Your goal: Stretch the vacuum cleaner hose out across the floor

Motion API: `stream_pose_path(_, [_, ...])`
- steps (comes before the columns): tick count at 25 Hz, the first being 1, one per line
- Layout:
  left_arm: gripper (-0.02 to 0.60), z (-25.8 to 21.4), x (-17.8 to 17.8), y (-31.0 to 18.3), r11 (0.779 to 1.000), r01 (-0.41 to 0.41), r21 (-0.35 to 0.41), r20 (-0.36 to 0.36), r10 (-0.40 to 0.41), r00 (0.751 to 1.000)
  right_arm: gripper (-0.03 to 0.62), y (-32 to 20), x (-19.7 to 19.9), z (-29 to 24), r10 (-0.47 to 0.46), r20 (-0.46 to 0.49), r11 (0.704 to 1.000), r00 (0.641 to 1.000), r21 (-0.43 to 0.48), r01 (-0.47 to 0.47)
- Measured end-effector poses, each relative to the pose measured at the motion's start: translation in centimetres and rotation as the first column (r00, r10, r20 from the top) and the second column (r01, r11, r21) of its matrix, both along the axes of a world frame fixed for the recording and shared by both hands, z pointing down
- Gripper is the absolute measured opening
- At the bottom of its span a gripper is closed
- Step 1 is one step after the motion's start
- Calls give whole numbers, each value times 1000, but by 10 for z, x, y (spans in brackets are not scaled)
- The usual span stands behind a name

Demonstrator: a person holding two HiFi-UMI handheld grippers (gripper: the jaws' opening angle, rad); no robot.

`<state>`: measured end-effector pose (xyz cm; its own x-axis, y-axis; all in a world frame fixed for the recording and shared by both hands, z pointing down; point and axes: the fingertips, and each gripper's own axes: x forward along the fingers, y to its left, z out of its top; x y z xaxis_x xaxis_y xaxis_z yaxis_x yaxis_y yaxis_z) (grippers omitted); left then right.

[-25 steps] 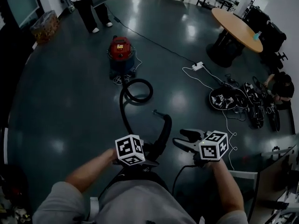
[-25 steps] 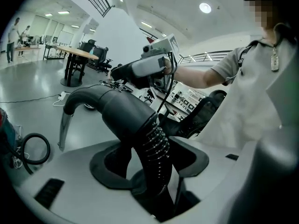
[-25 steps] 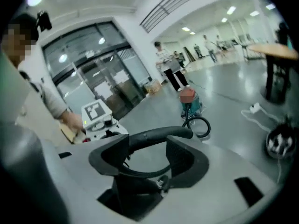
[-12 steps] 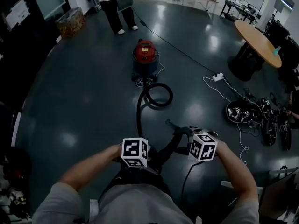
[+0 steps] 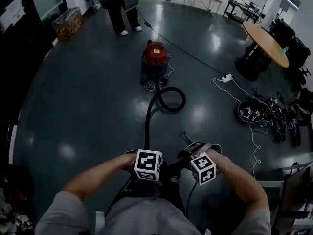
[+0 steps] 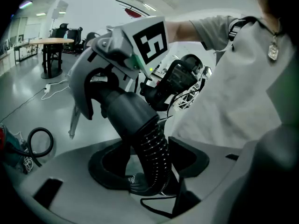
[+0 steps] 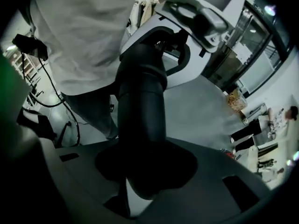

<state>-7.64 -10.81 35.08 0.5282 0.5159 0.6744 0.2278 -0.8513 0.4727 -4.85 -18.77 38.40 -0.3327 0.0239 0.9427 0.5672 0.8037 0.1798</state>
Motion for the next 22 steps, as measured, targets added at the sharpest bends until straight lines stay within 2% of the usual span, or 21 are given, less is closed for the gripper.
stream_pose_path(2, [253,-1,-28,-1,998,29,63,-32,-27,999,119,12,-17,2,122,16,992,992,5,-122])
stream_pose_path(4, [255,-9,-54,-14,981,118,156,-71,-108,992,114,18,-27,0,290,52,957,955,0,-291])
stream_pose_path(7, [255,-25,-87,-37,932,243,268,-104,-222,969,112,28,-31,-10,518,106,855,849,-40,-517])
stream_pose_path(10, [255,-30,-110,-51,880,340,330,-120,-318,940,109,50,-27,-9,677,110,735,727,-124,-666])
stream_pose_path(12, [255,-28,-124,-54,833,414,367,-142,-390,910,109,71,-25,-4,764,118,645,635,-187,-741])
stream_pose_path(14, [255,-30,-133,-48,789,482,382,-164,-455,875,107,90,-17,-3,837,145,547,527,-245,-801])
stream_pose_path(16, [253,-34,-139,-31,761,531,372,-172,-505,846,107,109,-9,-5,892,179,451,415,-300,-841])
stream_pose_path(17, [253,-32,-143,-20,755,544,367,-168,-521,837,107,120,-6,-6,913,196,404,357,-326,-855])
stream_pose_path(19, [253,-22,-149,2,759,546,355,-146,-532,834,107,139,-4,-13,946,228,304,230,-376,-875])
stream_pose_path(22, [254,-13,-143,47,807,501,312,-101,-496,862,107,166,5,-35,964,263,159,40,-451,-878])
